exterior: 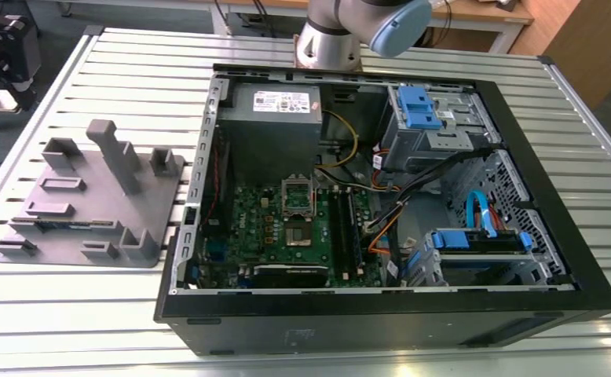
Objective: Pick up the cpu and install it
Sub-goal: 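Pick up the cpu and move it towards the insertion slot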
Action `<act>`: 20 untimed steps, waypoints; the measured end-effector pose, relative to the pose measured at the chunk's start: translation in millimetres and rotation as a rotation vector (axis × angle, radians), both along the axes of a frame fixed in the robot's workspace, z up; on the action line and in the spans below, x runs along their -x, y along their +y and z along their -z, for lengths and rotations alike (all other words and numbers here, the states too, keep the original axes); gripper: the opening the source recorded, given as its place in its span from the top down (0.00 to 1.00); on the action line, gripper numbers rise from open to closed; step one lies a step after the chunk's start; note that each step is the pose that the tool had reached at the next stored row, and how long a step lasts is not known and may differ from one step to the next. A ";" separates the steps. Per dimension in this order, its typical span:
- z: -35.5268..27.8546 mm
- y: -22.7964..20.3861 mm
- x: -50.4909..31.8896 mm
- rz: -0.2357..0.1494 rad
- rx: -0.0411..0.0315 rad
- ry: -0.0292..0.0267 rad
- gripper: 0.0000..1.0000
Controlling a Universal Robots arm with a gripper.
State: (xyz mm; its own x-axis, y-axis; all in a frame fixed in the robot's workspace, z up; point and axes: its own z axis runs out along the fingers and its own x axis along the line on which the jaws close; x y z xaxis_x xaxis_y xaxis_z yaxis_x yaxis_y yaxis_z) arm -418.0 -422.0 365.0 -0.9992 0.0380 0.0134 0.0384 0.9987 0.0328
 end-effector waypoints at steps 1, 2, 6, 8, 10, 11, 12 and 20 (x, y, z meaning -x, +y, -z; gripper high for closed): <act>0.0 0.0 -1.5 0.000 0.0000 0.0000 0.53; 0.0 0.0 -2.9 0.000 0.0000 0.0000 0.53; 0.0 0.0 -8.2 0.000 0.0000 0.0000 0.53; 0.0 0.0 -10.5 0.000 0.0000 0.0000 0.53; 0.0 0.0 -12.7 0.000 0.0000 -0.0001 0.53; 0.1 0.0 -13.6 0.000 0.0000 -0.0001 0.53; 0.0 0.0 -14.5 0.000 0.0000 0.0000 0.53; 0.0 0.0 -22.9 0.000 0.0000 0.0000 0.53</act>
